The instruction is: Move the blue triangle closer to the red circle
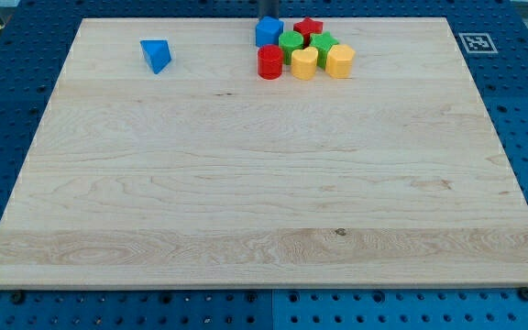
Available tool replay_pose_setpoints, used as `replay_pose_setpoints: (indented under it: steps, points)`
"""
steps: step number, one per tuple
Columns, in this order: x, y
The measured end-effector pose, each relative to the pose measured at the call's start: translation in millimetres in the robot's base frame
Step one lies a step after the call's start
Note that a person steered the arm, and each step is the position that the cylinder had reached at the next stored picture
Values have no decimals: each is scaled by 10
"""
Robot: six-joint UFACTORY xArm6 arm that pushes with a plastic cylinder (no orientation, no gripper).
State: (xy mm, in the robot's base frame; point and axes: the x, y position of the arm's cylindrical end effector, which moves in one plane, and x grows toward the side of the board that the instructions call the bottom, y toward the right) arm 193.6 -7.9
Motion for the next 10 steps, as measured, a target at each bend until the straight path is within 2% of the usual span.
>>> replay_pose_setpoints:
  steps: [3,4,7,8,10]
  points:
    - [19,-676]
    - [148,-1008]
    - [888,-1979]
    - [919,-2134]
    - [918,-1771]
